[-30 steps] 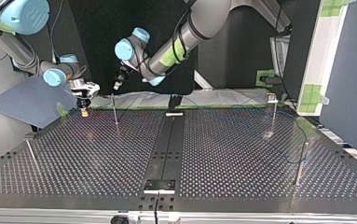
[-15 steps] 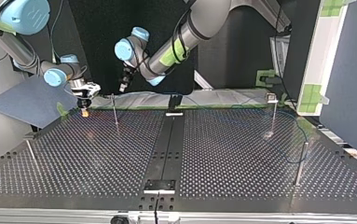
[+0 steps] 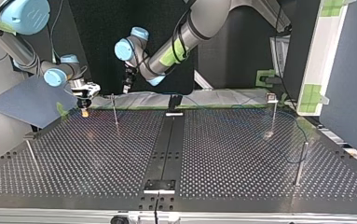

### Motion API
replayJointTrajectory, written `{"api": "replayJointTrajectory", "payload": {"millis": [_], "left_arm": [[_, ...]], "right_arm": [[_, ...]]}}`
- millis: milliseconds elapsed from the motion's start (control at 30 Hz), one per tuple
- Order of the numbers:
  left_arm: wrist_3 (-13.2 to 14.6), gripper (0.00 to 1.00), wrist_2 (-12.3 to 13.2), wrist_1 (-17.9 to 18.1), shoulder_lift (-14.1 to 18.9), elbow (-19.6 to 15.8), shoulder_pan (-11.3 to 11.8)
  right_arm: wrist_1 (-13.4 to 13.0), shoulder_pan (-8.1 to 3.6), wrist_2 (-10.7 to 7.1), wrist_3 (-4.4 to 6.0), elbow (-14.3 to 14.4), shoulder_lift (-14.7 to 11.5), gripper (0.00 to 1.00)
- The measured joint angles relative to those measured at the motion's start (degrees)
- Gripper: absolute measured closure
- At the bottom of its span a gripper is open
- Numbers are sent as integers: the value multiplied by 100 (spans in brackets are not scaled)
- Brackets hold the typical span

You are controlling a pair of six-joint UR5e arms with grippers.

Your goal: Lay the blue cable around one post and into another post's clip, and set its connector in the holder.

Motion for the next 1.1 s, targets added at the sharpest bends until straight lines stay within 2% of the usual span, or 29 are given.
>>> {"api": "replayJointTrajectory", "payload": {"millis": [333, 500, 833, 867, 1100], "left_arm": [[9, 17, -15, -4, 10, -8, 2], [134, 17, -77, 12, 161, -160, -110], [169, 17, -116, 473, 659, -659, -242], [169, 19, -120, 516, 704, -704, -246], [151, 19, -306, 861, 1053, -1054, -239]], "right_arm": [[-3, 0, 0, 11, 0, 0, 100], [2, -9, 0, 8, 0, 0, 100], [-2, -37, -31, 5, -1, -19, 100], [0, -40, -38, 5, 0, -34, 100], [70, -2, -52, -3, 85, -286, 100]]}}
